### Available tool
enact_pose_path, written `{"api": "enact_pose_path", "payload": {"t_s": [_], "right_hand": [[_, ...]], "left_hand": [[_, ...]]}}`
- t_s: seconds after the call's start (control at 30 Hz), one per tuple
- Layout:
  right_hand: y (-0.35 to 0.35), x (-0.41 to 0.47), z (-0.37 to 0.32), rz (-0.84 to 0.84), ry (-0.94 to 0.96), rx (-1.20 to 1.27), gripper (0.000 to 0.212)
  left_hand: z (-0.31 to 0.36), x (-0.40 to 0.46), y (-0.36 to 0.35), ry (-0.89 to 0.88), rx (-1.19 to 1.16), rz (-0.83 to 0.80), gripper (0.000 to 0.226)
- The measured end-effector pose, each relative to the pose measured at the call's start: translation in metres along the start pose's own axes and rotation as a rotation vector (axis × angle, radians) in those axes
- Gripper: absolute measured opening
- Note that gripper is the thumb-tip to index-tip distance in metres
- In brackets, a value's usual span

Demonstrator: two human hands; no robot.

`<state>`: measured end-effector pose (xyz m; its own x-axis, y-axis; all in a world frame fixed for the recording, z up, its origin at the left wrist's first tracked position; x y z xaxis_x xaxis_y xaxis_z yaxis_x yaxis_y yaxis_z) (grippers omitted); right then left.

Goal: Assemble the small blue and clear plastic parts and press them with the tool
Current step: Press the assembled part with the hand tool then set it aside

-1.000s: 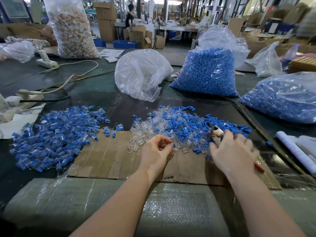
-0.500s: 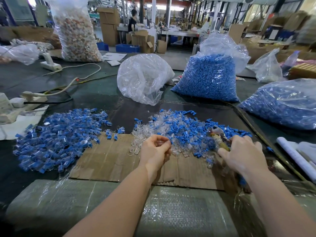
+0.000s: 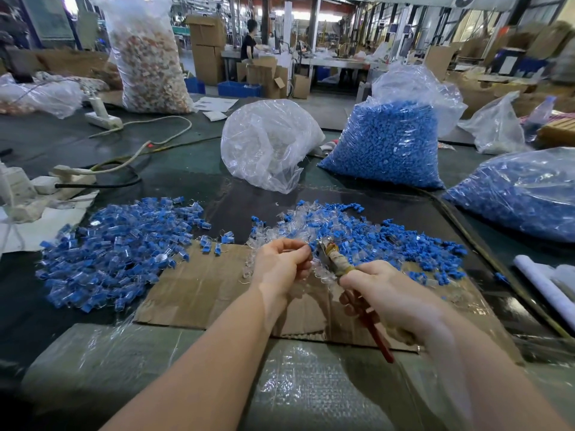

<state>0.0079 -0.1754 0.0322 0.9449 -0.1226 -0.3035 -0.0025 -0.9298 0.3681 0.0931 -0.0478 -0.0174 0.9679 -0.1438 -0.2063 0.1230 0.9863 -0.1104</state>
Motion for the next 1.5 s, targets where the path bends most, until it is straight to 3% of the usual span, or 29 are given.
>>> {"api": "enact_pose_path", "payload": {"t_s": [0.3,0.63,1.03,1.27,1.37,1.5], "right_hand": [[-0.002,-0.002,0.0,-0.074,-0.043,-0.023,0.004],[-0.004,-0.004,-0.002,-0.132,-0.106,-0.14,0.009],[-0.01,-0.002,-0.004,-0.023,0.011,-0.35,0.019],[-0.006,-0.002,0.003,-0.036,-0.006,-0.018,0.011],[0.008,0.002,0.007,0.103,0.038,0.007,0.019],[0.038,0.01,0.017,0.325,0.099,-0.192,0.021]], "left_hand": [[0.001,0.001,0.002,0.029,0.016,0.021,0.014],[0.003,-0.003,0.003,0.033,0.055,0.073,0.013],[0.001,-0.004,0.002,0.023,0.061,0.059,0.009],[0.002,-0.004,0.01,0.004,0.071,0.084,0.013],[0.009,-0.001,0.041,-0.075,0.278,0.22,0.008],[0.027,0.005,0.101,-0.259,0.892,0.567,0.009]]}}
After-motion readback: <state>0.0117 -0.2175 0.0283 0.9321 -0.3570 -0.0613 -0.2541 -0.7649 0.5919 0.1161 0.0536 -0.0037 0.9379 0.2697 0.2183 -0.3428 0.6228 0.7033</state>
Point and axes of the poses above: each hand's wrist, its own x-axis towards the middle knuckle, its own y-axis out of the back of the hand, z = x × y, the point moved 3 cm from there along x, towards the middle knuckle, and after that the axes turned 13 degrees about x, right-handed, at the moved point
